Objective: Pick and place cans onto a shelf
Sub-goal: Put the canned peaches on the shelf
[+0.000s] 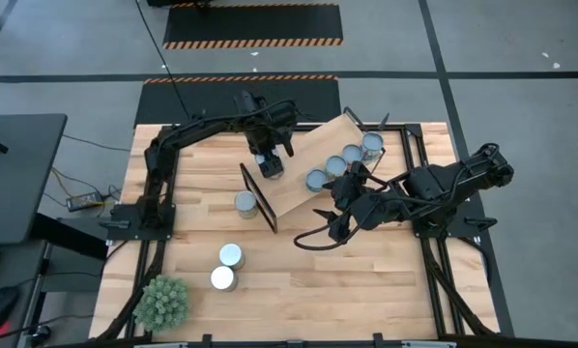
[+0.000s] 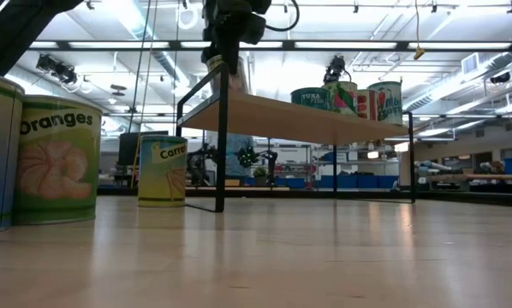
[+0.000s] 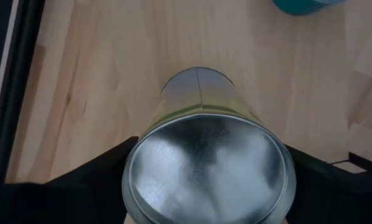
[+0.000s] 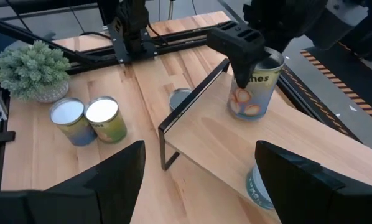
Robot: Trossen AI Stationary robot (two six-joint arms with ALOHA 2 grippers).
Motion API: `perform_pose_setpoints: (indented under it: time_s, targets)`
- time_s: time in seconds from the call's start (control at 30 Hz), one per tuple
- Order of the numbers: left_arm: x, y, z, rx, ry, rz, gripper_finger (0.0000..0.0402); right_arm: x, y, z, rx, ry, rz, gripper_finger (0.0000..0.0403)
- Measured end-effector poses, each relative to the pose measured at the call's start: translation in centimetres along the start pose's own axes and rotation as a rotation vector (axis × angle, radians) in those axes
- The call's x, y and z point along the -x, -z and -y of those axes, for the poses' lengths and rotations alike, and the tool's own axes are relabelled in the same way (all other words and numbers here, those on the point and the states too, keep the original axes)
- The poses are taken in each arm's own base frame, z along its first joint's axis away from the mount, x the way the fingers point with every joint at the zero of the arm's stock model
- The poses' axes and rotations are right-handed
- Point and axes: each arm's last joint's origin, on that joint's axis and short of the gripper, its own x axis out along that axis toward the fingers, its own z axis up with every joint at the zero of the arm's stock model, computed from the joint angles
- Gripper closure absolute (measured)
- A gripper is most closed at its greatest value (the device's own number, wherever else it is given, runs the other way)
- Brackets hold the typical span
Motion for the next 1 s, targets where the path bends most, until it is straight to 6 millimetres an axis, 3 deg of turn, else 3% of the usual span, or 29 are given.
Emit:
perform_pose_setpoints:
  time_s: [0.27,1.0]
  targets:
    - [-0.1,-0.4,0.4,-0.012,0.007,0.037,0.0049,0.0,0.0,0.0,-0.002,-0.001,0.002,0.0093]
    - [0.2,-1.8,1.3,-0.038,0.007,0.197,0.0045,0.0,0.0,0.0,0.025,-0.002,0.002,0.0093]
